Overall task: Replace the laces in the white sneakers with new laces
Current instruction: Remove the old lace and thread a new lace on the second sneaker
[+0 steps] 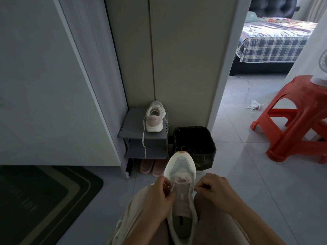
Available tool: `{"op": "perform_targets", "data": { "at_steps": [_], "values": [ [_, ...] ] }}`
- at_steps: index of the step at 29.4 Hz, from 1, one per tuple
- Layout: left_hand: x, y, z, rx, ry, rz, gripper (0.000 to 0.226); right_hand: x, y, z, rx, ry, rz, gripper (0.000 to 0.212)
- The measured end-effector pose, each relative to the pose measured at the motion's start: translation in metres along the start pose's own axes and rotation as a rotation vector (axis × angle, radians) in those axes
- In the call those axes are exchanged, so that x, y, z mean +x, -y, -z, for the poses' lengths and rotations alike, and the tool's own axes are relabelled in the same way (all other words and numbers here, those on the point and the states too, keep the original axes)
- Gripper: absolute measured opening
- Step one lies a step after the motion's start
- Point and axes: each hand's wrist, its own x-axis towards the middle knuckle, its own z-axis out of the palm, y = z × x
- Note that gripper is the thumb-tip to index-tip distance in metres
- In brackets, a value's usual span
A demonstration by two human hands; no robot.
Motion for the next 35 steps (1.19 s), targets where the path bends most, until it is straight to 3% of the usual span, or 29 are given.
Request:
{"op": "perform_targets", "data": {
  "at_steps": [6,10,12,16,20,23,29,33,35],
  "values": [
    [0.004,-0.004,0.002,-0.076,-0.013,-0.165,0.011,0.001,-0.003,0.0,-0.072,0.031,0.01,0.018],
    [0.027,-0.013,-0.007,0.237,0.021,-0.496,0.014,0.003,0.003,-0.002,-0.042,0.087,-0.063,0.01],
    [0.032,-0.018,-0.013,0.405,0.015,-0.58,0.02,0.005,0.007,-0.002,0.05,0.142,-0.168,0.017],
    [0.034,-0.023,-0.019,0.564,0.012,-0.586,0.029,0.015,0.007,0.0,0.138,0.181,-0.3,0.023],
    [0.033,-0.022,-0.017,0.525,0.03,-0.554,0.027,0.021,0.007,0.006,0.222,0.22,-0.331,0.021],
    [0.032,-0.023,-0.017,0.535,0.054,-0.516,0.026,0.023,0.005,0.009,0.25,0.215,-0.319,0.016],
    [0.022,-0.018,-0.01,0.618,0.06,-0.69,0.023,0.019,0.009,-0.002,0.18,0.154,-0.18,0.007],
    [0.001,-0.04,0.003,0.502,0.106,-0.478,0.022,0.009,0.003,-0.011,0.045,0.008,-0.092,0.012],
    [-0.009,-0.047,-0.004,0.212,0.192,-0.15,0.018,0.004,-0.002,-0.013,0.083,-0.025,-0.068,0.008]
  ]
}}
